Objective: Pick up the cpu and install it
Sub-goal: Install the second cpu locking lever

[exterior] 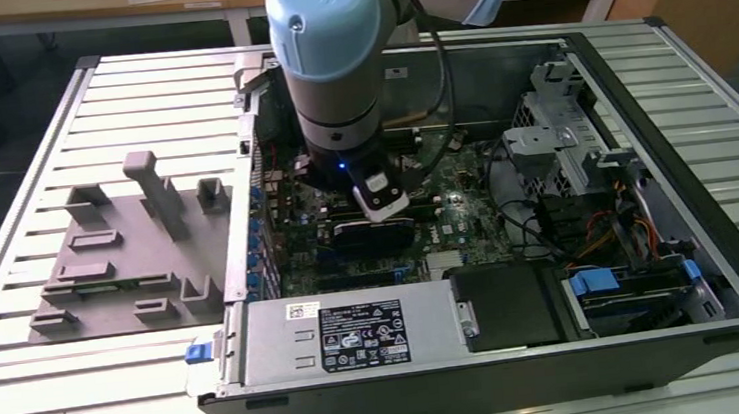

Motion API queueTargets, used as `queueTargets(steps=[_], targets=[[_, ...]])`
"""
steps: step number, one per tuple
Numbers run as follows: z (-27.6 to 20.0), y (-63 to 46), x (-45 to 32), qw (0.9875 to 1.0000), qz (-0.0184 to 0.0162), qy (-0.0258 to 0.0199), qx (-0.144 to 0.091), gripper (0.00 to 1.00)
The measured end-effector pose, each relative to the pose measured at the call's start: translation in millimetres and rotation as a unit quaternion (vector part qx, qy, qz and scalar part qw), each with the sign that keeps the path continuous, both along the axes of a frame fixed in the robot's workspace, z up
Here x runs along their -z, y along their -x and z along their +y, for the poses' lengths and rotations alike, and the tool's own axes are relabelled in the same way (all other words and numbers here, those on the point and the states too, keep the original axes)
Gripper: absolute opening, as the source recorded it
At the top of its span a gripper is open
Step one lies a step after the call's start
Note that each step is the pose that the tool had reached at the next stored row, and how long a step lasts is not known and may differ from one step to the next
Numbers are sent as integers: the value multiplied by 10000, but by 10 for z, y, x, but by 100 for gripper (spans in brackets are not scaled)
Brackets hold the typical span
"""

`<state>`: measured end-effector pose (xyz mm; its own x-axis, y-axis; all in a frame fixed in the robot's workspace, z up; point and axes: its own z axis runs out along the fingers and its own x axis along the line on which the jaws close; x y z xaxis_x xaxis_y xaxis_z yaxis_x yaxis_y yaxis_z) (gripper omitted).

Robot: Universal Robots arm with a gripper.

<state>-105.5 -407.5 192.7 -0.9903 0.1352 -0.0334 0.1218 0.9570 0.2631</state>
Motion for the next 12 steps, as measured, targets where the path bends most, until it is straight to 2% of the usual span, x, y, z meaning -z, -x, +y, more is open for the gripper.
queueTargets(steps=[8, 12], targets=[[-1, 0, -168, 10000, 1, 15, 1, 11], [0, 1, -264, 10000, 1, 53, 8, 11]])
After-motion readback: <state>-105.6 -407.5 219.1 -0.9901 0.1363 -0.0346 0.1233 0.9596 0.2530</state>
